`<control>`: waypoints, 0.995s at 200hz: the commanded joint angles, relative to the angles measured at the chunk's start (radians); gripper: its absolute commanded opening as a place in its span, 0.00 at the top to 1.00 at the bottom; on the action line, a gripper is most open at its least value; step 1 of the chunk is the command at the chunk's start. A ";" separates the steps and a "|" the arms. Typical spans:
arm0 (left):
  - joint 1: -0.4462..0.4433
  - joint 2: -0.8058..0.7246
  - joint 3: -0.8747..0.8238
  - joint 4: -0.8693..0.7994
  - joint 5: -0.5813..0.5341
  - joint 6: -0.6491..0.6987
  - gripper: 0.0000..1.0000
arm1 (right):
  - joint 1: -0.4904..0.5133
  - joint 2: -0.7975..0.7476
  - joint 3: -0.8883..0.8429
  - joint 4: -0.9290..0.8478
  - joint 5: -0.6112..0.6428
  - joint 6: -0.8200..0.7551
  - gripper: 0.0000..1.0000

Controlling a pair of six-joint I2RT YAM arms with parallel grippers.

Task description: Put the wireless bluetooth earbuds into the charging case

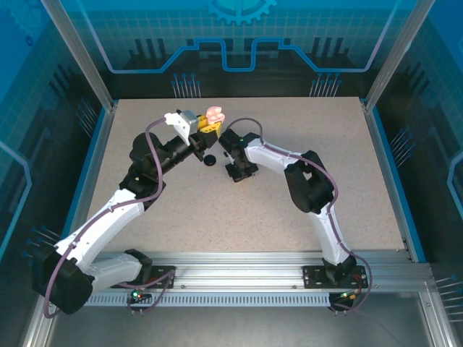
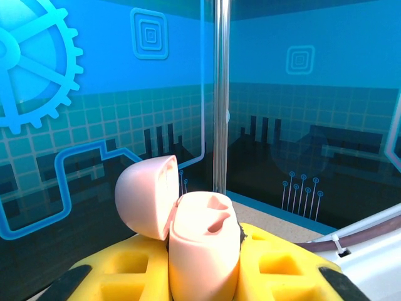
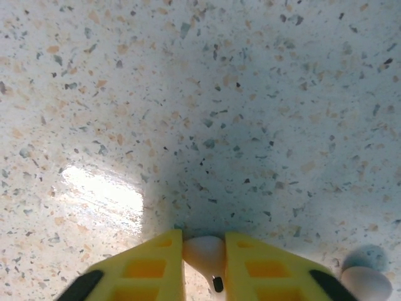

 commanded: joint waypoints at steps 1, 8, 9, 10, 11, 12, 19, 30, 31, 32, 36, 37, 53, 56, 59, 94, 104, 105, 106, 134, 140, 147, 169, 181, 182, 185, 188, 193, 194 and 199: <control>-0.008 0.005 0.039 0.005 -0.021 0.027 1.00 | -0.002 -0.023 -0.036 -0.053 -0.002 0.000 0.90; -0.008 0.005 0.039 0.005 -0.022 0.026 1.00 | -0.002 -0.035 -0.039 -0.049 -0.002 0.003 0.90; -0.008 0.005 0.039 0.005 -0.022 0.026 1.00 | -0.002 -0.038 -0.041 -0.047 -0.004 0.005 0.90; -0.007 0.005 0.039 0.005 -0.022 0.025 1.00 | -0.002 -0.038 -0.041 -0.047 -0.004 0.005 0.90; -0.008 0.005 0.040 0.005 -0.022 0.025 1.00 | -0.002 -0.041 -0.042 -0.046 -0.004 0.006 0.91; -0.008 0.005 0.039 0.005 -0.022 0.026 1.00 | -0.002 -0.041 -0.042 -0.046 -0.004 0.006 0.91; -0.008 0.004 0.037 0.007 -0.024 0.026 1.00 | -0.002 -0.054 -0.048 -0.041 -0.005 0.009 0.91; -0.010 0.003 0.037 0.010 -0.024 0.024 1.00 | -0.002 -0.082 -0.058 -0.033 -0.008 0.020 0.91; -0.009 0.003 0.037 0.010 -0.024 0.024 1.00 | -0.002 -0.084 -0.060 -0.032 -0.007 0.020 0.91; -0.009 0.004 0.037 0.011 -0.025 0.023 1.00 | -0.002 -0.086 -0.061 -0.031 -0.007 0.021 0.91; -0.010 0.004 0.036 0.011 -0.025 0.024 1.00 | -0.002 -0.095 -0.062 -0.028 -0.008 0.024 0.91; -0.010 0.003 0.036 0.012 -0.024 0.023 1.00 | -0.003 -0.100 -0.067 -0.026 -0.008 0.025 0.91; -0.009 0.000 0.035 0.018 -0.025 0.023 1.00 | -0.003 -0.153 -0.087 -0.010 -0.009 0.040 0.91; -0.010 -0.002 0.034 0.018 -0.024 0.022 1.00 | -0.003 -0.163 -0.092 -0.008 -0.009 0.042 0.91; -0.011 -0.001 0.034 0.021 -0.024 0.023 1.00 | -0.003 -0.175 -0.095 -0.005 -0.008 0.045 0.91; -0.015 -0.008 0.012 0.066 -0.011 0.028 1.00 | -0.013 -0.338 -0.141 0.024 0.009 0.074 0.91; -0.016 -0.008 0.007 0.074 -0.009 0.030 1.00 | -0.018 -0.391 -0.149 0.029 0.020 0.081 0.92; -0.017 -0.008 0.007 0.076 -0.008 0.030 1.00 | -0.019 -0.397 -0.149 0.030 0.021 0.083 0.92; -0.016 -0.009 0.006 0.077 -0.007 0.030 1.00 | -0.020 -0.402 -0.150 0.030 0.023 0.082 0.92; -0.029 -0.009 -0.021 0.113 -0.002 0.033 1.00 | -0.037 -0.572 -0.160 0.064 0.064 0.093 0.92; -0.034 -0.009 -0.025 0.116 -0.002 0.032 1.00 | -0.042 -0.608 -0.157 0.070 0.073 0.094 0.92; -0.039 -0.008 -0.031 0.118 0.000 0.036 1.00 | -0.046 -0.650 -0.153 0.079 0.081 0.094 0.92; -0.063 -0.004 -0.048 0.135 0.002 0.056 1.00 | -0.055 -0.777 -0.145 0.132 0.098 0.082 0.90; -0.076 0.003 -0.061 0.148 -0.003 0.070 1.00 | -0.055 -0.839 -0.148 0.177 0.100 0.069 0.89; -0.077 0.004 -0.062 0.149 -0.004 0.072 1.00 | -0.054 -0.843 -0.148 0.180 0.100 0.066 0.89; -0.081 0.007 -0.064 0.154 -0.005 0.074 1.00 | -0.054 -0.859 -0.149 0.192 0.096 0.063 0.89; -0.083 0.009 -0.067 0.159 -0.005 0.076 1.00 | -0.054 -0.872 -0.149 0.205 0.092 0.059 0.89; -0.089 0.013 -0.071 0.167 -0.008 0.079 1.00 | -0.054 -0.893 -0.153 0.226 0.082 0.052 0.88; -0.090 0.013 -0.071 0.168 -0.008 0.079 1.00 | -0.054 -0.897 -0.154 0.230 0.080 0.051 0.88; -0.095 0.017 -0.073 0.175 -0.012 0.081 1.00 | -0.054 -0.915 -0.158 0.250 0.067 0.048 0.88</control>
